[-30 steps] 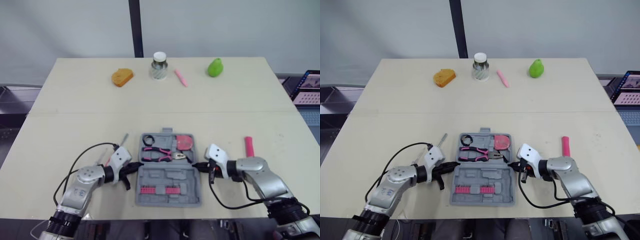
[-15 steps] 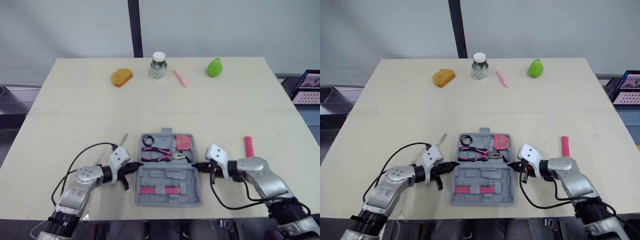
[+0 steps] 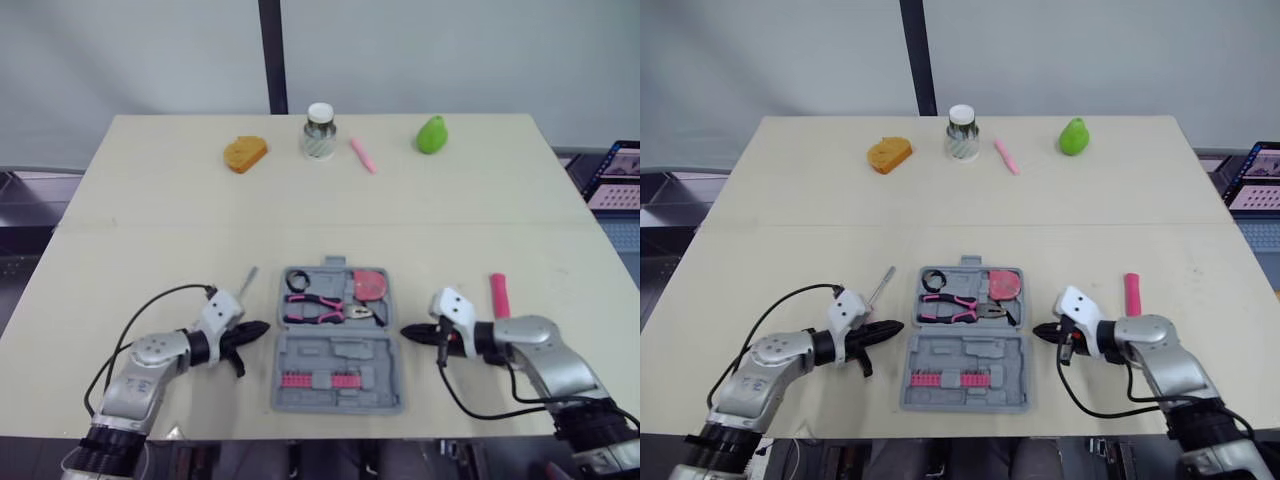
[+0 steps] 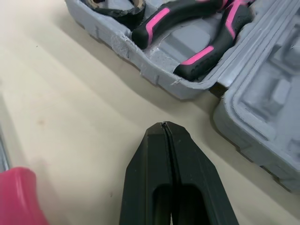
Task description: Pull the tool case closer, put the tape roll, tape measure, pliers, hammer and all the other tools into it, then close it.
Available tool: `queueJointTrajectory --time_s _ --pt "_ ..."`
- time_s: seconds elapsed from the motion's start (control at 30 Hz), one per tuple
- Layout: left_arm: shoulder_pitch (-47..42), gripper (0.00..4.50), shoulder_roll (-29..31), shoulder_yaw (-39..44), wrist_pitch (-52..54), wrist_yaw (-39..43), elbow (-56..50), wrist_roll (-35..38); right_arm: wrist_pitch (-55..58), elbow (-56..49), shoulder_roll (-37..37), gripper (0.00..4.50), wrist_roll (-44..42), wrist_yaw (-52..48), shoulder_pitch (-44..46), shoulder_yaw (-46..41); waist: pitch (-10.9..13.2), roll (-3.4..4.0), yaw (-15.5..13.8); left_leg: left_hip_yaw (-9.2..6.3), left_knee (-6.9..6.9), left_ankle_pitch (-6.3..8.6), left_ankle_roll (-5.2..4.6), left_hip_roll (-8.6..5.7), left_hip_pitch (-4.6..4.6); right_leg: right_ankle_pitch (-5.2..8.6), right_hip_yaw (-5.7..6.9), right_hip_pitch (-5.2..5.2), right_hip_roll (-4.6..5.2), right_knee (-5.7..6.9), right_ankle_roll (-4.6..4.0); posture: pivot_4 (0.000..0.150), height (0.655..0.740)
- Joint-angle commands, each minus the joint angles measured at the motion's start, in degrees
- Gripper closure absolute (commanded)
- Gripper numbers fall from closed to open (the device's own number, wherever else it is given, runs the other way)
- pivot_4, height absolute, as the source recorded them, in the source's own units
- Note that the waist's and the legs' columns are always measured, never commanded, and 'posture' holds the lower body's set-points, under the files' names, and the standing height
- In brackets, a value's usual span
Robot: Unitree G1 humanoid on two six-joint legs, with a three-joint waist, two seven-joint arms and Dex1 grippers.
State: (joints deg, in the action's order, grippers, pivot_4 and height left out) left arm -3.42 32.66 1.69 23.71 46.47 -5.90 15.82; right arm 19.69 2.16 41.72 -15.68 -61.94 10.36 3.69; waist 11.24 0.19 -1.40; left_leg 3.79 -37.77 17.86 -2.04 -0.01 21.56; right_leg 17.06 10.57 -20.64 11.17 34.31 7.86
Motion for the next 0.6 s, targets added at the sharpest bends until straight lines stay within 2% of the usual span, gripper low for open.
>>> queueJointTrajectory --time_s 0.03,0.07,0.13,0.2,0.3,0.37,0.4,0.47,0.6 --pt "2.2 4.45 4.4 9.9 4.6 1.1 -7.5 6.8 3.7 -1.8 3.6 4.50 -7.7 -1.9 0.1 -10.4 0.1 0.01 0.2 -0.01 0.00 0.00 0.00 0.00 0.01 0.00 0.00 0.00 0.00 0.00 0.00 0.150 0.7400" --pt "3.8 4.45 6.3 12.8 5.3 1.4 -8.0 7.4 4.3 -0.2 5.0 4.50 -8.8 -2.5 -0.1 -12.9 0.1 0.01 0.2 0.01 0.00 0.00 0.00 0.00 -0.02 0.00 -0.01 0.01 0.00 0.00 0.00 0.150 0.7400" --pt "6.8 3.93 9.0 17.5 6.1 1.3 -8.5 7.8 4.6 3.0 7.2 4.50 -9.6 -3.1 -0.7 -16.2 0.1 0.02 0.3 0.01 0.02 0.02 0.02 0.06 -0.04 0.00 -0.02 0.01 -0.07 -0.05 0.00 0.150 0.7400" --pt "8.9 3.25 10.8 20.0 6.1 1.7 -8.4 8.3 4.3 5.5 8.6 3.98 -9.5 -3.6 -1.0 -17.6 0.1 0.01 0.2 0.05 0.13 0.03 0.03 0.07 -0.07 0.00 -0.02 0.02 -0.11 -0.15 0.00 0.150 0.7400" --pt "14.0 1.72 13.5 27.3 2.7 3.7 -1.8 7.1 2.1 14.4 11.8 2.68 -7.9 -4.6 -1.7 -20.3 0.1 0.00 0.2 0.07 0.20 0.03 0.02 0.08 -0.06 0.00 -0.01 0.03 -0.15 -0.26 0.00 0.150 0.7400" --pt "16.6 0.70 14.4 30.9 -0.7 4.1 3.6 5.9 -1.2 22.5 13.4 1.66 -6.3 -4.5 -0.8 -21.3 0.1 -0.01 0.2 0.11 0.28 0.03 0.02 0.07 -0.06 0.00 -0.01 0.01 -0.15 -0.32 0.00 0.150 0.7400" --pt "17.3 0.07 14.8 32.1 -2.6 4.3 6.5 5.5 -2.4 25.6 13.7 0.96 -6.0 -4.3 -0.2 -21.6 0.1 0.02 0.2 0.14 0.33 0.03 0.02 0.06 -0.06 0.00 -0.01 0.00 -0.15 -0.37 0.00 0.150 0.7400" --pt "18.0 0.00 15.6 34.1 -6.0 4.3 12.0 4.5 -4.8 30.9 14.1 0.17 -5.3 -4.2 1.0 -22.1 0.1 0.02 0.3 0.18 0.39 0.03 0.01 0.06 -0.07 0.00 -0.02 -0.03 -0.15 -0.41 0.00 0.150 0.7400" --pt "17.4 0.00 16.1 35.9 -10.1 4.0 18.3 4.0 -8.3 37.9 14.7 0.08 -4.0 -4.6 2.7 -22.2 0.1 0.02 0.6 0.17 0.41 0.02 0.04 0.10 -0.08 0.00 -0.04 -0.06 -0.16 -0.39 0.00 0.150 0.7400"
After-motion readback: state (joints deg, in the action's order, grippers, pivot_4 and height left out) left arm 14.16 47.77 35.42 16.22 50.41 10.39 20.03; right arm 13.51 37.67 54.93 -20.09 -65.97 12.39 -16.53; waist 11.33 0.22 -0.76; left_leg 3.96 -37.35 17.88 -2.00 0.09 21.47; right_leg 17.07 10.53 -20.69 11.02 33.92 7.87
